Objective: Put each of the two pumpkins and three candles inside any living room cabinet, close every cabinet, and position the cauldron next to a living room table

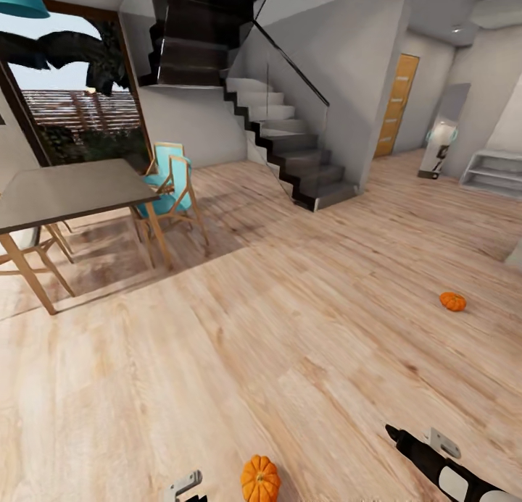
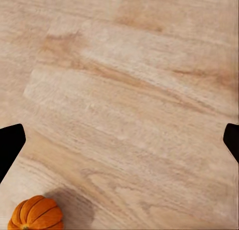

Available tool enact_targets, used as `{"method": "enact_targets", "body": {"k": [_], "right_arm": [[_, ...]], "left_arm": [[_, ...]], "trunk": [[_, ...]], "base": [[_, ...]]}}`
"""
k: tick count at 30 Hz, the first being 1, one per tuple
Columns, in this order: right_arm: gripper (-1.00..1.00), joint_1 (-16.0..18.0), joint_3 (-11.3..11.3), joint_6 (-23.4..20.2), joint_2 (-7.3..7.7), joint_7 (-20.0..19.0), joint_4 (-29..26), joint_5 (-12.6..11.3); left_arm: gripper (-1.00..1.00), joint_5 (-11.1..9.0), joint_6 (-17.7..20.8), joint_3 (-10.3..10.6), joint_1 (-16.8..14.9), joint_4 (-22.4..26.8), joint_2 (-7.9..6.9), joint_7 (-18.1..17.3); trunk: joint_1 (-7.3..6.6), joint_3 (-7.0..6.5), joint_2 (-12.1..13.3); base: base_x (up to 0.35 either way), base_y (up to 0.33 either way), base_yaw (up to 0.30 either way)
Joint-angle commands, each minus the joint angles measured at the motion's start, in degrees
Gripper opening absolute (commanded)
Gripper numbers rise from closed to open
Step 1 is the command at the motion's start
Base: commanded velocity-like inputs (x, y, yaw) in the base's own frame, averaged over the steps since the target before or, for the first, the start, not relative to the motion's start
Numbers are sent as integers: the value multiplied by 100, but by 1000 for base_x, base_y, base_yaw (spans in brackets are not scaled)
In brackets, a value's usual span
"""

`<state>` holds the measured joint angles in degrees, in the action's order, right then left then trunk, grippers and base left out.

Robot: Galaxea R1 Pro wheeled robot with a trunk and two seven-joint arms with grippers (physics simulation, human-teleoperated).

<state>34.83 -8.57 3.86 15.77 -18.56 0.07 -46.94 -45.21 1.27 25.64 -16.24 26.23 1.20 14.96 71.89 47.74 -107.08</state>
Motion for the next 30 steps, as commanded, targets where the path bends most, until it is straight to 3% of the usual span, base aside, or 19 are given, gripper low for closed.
{"method": "enact_targets", "body": {"k": [1,16,20,25,30], "right_arm": [[100,6,-48,18,0,-25,11,-47],[100,6,-70,26,-1,-97,-10,17],[100,6,-91,27,-13,-728,-24,39],[100,6,-93,-1,-21,-2346,8,43],[100,4,-85,-890,-14,-3572,-51,52]], "left_arm": [[100,-35,13,43,-2,14,-3,51],[100,-45,17,37,-2,14,-7,51],[100,-46,16,36,-2,14,-7,51],[100,-46,32,26,-2,16,-7,37],[100,-97,173,-49,-61,239,-105,-115]], "trunk": [[-1,2,-2],[-1,-37,-2],[-1,-41,-2],[-1,-42,-2],[-1,-42,-2]], "base": [[0,0,-286],[119,30,-286],[25,69,-111],[4,12,-19],[0,1,-2]]}}
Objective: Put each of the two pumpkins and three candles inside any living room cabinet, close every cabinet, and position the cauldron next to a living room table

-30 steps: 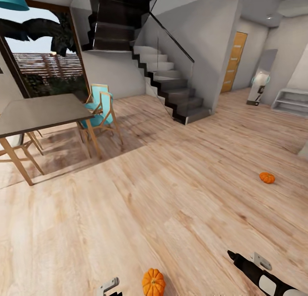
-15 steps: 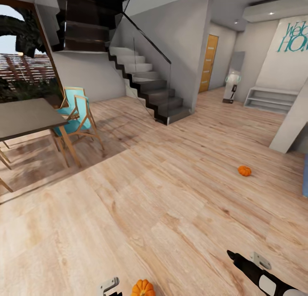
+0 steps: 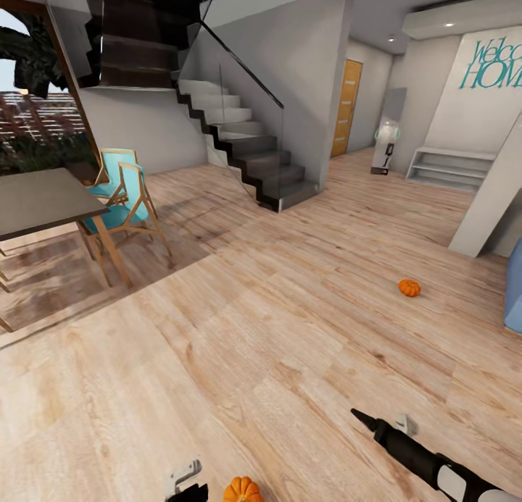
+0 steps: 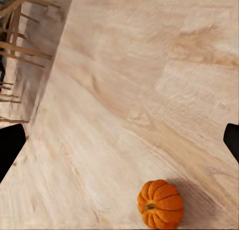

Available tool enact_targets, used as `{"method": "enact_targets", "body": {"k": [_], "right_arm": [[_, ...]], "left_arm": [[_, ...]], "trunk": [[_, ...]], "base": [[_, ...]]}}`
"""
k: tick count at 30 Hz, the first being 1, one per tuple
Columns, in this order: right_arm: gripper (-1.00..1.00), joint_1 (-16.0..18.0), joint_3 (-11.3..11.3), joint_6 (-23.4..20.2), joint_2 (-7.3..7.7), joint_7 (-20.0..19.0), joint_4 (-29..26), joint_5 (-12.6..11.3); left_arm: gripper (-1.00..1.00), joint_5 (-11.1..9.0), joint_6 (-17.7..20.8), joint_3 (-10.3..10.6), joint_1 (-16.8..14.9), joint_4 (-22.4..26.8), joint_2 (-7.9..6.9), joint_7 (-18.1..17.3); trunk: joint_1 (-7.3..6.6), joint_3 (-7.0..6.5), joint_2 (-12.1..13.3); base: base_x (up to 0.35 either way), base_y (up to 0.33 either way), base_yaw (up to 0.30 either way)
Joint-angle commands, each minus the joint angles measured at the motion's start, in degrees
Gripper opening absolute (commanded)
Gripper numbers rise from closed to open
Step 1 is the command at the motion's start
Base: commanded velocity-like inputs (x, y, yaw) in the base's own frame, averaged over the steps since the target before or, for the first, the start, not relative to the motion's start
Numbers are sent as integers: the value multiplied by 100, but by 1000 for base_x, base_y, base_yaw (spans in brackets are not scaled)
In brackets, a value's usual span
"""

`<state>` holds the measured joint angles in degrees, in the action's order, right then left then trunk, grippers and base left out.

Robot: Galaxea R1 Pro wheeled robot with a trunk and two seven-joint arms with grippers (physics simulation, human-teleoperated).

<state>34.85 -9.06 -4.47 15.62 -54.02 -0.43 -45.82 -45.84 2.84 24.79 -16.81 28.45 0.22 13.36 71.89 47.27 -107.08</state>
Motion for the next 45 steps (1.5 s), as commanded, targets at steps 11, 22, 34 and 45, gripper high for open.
{"method": "enact_targets", "body": {"k": [11,22,34,45], "right_arm": [[100,4,-40,-1112,30,-1271,-932,-55],[100,4,-42,-1010,22,-1309,-1191,-85],[100,4,-20,-994,28,-1351,-1190,-83],[100,4,-17,-994,29,-1364,-1188,-86]], "left_arm": [[100,-41,1553,-1278,-50,986,-554,-2067],[100,-32,1574,-1440,-50,736,-588,-2485],[100,-32,1577,-1442,-50,458,-591,-2585],[100,-22,1570,-1442,-50,321,-660,-2969]], "trunk": [[-1,5,-2],[241,203,-443],[505,418,-925],[746,616,-1366]], "base": [[0,0,0],[0,0,0],[0,0,0],[0,0,0]]}}
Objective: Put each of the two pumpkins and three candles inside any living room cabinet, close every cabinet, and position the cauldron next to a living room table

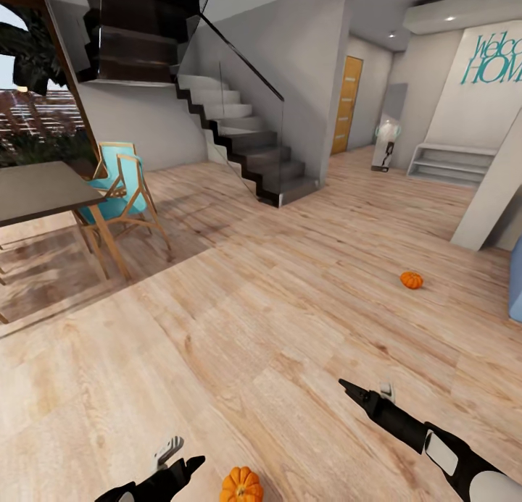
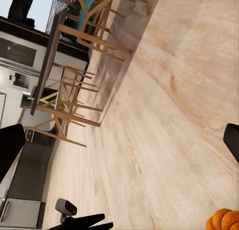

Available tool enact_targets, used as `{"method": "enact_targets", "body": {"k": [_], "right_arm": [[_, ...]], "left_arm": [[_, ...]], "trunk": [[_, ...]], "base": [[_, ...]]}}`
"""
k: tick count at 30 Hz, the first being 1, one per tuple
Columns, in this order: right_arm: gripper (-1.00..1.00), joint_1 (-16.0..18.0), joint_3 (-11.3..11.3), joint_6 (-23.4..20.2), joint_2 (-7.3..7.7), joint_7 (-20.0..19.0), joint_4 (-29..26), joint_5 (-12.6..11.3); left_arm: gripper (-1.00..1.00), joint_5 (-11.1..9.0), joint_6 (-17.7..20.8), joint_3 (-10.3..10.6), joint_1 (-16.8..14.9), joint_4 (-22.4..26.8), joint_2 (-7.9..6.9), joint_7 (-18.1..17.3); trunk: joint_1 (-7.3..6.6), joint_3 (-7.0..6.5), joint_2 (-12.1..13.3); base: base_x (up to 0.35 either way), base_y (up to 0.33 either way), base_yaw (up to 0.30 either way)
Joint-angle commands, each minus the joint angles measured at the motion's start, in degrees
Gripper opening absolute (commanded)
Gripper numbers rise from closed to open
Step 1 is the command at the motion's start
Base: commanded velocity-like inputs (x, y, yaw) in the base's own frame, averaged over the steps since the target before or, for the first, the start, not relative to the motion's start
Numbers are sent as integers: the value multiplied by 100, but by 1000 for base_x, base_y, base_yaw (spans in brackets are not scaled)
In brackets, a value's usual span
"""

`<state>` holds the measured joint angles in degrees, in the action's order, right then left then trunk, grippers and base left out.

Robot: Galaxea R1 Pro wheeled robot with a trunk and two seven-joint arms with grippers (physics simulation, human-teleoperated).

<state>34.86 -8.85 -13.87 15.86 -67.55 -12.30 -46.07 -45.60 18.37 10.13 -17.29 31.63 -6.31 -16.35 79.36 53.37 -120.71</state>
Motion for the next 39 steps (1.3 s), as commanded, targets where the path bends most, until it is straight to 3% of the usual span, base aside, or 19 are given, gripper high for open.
{"method": "enact_targets", "body": {"k": [1,14,24,30,32,35,39], "right_arm": [[100,4,-38,-55,4,-13,0,-59],[100,4,-38,-55,1,-109,0,-69],[100,4,-44,-55,3,-158,-25,-41],[100,4,-62,-63,11,-782,-93,-21],[100,4,-76,-113,12,-973,-202,-15],[100,4,-405,-309,8,-1029,-512,-11],[100,4,-843,-379,-23,-419,-593,-24]], "left_arm": [[100,-49,18,24,-3,-13,-18,-12],[100,-46,18,33,-3,-41,-37,-64],[100,-67,25,32,-3,-68,-166,-493],[100,-73,34,33,-3,-69,-210,-520],[100,-81,45,31,-3,-69,-298,-686],[100,-80,72,25,-3,-108,-456,-1329],[100,-65,71,24,-3,-233,-507,-1532]], "trunk": [[22,23,-44],[307,257,-565],[527,436,-966],[659,544,-1207],[703,580,-1287],[768,634,-1407],[856,705,-1568]], "base": [[0,0,0],[0,0,0],[0,0,0],[0,0,0],[0,0,0],[0,0,0],[0,0,0]]}}
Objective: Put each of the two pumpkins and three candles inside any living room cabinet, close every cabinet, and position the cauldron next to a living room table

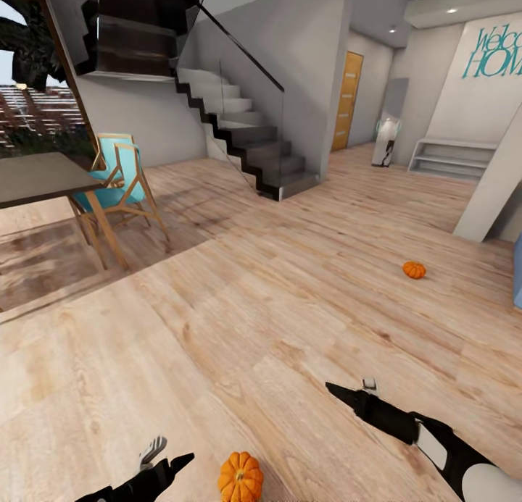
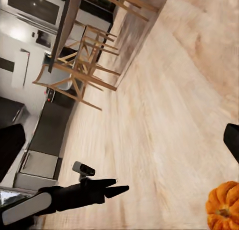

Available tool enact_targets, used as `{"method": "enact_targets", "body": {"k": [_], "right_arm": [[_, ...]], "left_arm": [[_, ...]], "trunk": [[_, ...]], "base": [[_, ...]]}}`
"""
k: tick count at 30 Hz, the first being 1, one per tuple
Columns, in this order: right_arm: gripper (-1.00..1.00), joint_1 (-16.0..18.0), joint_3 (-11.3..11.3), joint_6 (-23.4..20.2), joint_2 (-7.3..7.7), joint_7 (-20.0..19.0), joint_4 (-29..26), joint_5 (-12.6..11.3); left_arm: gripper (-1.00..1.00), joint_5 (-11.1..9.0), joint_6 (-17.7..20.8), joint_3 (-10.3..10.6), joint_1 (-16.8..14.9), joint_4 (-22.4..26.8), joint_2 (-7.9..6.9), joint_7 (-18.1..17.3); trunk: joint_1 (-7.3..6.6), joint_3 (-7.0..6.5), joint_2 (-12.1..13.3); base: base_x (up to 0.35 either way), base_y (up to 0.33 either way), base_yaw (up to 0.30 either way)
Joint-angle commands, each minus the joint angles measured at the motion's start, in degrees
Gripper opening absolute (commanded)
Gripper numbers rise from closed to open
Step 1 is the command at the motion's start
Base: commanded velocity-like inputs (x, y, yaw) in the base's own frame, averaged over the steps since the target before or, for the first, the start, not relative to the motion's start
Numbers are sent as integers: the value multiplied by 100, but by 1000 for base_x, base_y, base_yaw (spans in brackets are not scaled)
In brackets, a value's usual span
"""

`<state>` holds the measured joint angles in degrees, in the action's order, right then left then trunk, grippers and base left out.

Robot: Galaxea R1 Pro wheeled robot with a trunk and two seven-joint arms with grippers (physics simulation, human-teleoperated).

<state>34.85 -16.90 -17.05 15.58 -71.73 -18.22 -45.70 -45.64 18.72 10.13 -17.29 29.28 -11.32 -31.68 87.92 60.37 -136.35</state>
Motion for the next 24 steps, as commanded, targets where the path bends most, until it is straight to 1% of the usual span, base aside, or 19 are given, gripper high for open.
{"method": "enact_targets", "body": {"k": [1,3,5,6,7,9,11,14,17,22,24], "right_arm": [[100,4,-79,-94,0,241,-6,-63],[100,13,-115,-377,-18,758,-31,-63],[100,44,-118,-921,-32,1288,-258,-77],[100,52,-114,-1155,-34,1545,-459,-97],[100,54,-93,-1385,-37,1906,-827,-139],[100,56,4,-1548,-36,2197,-1286,-177],[100,57,167,-1634,-31,2345,-1550,-190],[100,57,325,-1788,-4,2380,-1860,-199],[100,57,371,-1916,13,2363,-2175,-207],[100,57,374,-1995,4,2361,-2768,-204],[100,57,374,-2073,20,2364,-3104,-205]], "left_arm": [[100,-59,36,25,-3,-8,-11,-16],[100,-55,34,24,-3,-19,-16,-35],[100,-57,29,24,-3,-24,-18,-43],[100,-55,28,24,-3,-25,-15,-45],[100,-53,27,24,-3,-26,-13,-47],[100,-51,27,24,-3,-27,-16,-48],[100,-51,23,24,-3,-27,-19,-47],[100,-51,17,24,-3,-27,-19,-30],[100,-48,5,24,-3,-27,-22,-20],[100,-46,-16,17,-12,-27,-12,-2],[100,-43,-23,15,-30,-4,-11,83]], "trunk": [[21,23,-44],[65,59,-124],[109,95,-204],[131,113,-244],[153,131,-284],[197,167,-365],[241,203,-445],[307,257,-565],[373,311,-685],[388,421,-696],[393,465,-699]], "base": [[0,0,0],[0,0,0],[0,0,0],[0,0,0],[0,0,0],[0,0,0],[0,0,0],[0,0,0],[0,0,0],[0,0,0],[0,0,0]]}}
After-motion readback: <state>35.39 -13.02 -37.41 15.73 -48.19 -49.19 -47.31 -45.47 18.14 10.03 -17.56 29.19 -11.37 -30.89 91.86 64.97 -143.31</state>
